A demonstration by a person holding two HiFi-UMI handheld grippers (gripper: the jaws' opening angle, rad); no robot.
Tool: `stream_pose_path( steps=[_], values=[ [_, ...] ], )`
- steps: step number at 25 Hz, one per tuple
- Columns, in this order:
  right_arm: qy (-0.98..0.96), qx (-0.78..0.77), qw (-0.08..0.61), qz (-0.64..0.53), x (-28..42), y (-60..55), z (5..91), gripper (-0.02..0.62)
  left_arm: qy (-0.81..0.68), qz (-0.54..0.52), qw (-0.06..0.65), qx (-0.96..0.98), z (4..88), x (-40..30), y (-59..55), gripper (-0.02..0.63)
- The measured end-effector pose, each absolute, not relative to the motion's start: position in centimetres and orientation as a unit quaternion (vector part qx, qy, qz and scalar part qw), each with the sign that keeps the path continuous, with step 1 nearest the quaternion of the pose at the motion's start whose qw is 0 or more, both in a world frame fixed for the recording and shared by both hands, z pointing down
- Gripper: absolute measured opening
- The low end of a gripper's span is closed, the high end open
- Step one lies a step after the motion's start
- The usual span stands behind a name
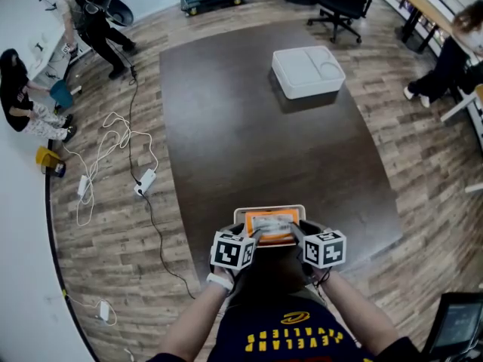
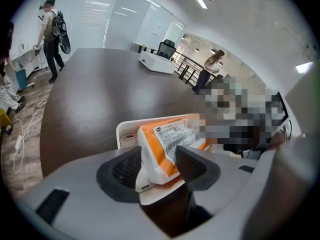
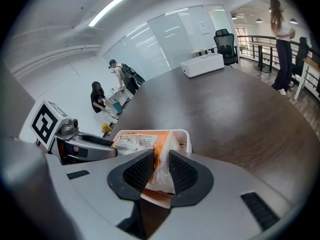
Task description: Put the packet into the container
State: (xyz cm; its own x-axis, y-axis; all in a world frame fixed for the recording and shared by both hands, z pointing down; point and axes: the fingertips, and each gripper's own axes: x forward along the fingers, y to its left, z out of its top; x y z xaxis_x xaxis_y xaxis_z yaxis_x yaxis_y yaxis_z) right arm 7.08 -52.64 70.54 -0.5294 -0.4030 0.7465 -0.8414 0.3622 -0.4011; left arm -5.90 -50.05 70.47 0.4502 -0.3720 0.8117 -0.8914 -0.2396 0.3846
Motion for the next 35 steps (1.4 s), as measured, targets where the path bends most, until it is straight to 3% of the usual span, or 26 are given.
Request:
stream_pose_path(
  steps=[4,7,12,17,21,26,29,31,35],
  values=[
    [-0.776,0.413,0.263,0.397,7.7,-53.0,70.3,0.098,-0.440,0.297,0.440,0.724,70.3,-6.1,-49.8,0.229],
    [-0.773,0.436,0.248,0.390,8.6,-53.6,69.8,0.166,-0.449,0.294,0.436,0.722,69.7,-6.6,-49.8,0.235],
    [-0.770,0.468,0.211,0.378,10.1,-54.5,68.0,0.167,-0.474,0.266,0.424,0.724,68.1,-7.7,-50.0,0.235],
    [-0.789,0.472,0.132,0.370,10.5,-55.2,64.4,0.167,-0.494,0.157,0.420,0.745,64.4,-7.9,-50.2,0.235],
    [-0.807,0.466,0.116,0.345,10.4,-54.7,61.6,0.166,-0.489,0.093,0.399,0.770,61.2,-7.2,-50.0,0.233],
    [-0.831,0.433,0.067,0.343,8.8,-53.0,57.3,0.015,-0.470,0.047,0.362,0.804,57.4,-5.3,-49.0,0.128],
    [-0.864,0.382,0.073,0.321,6.8,-51.1,55.0,0.009,-0.444,0.032,0.352,0.823,55.3,-3.5,-47.8,0.074],
    [-0.884,0.344,0.088,0.304,5.4,-49.5,53.9,0.009,-0.422,0.022,0.343,0.839,53.9,-2.4,-47.0,0.003],
    [-0.900,0.309,0.081,0.297,3.9,-47.7,51.8,0.009,-0.406,0.014,0.311,0.859,51.3,-1.3,-46.1,0.000]
  ],
)
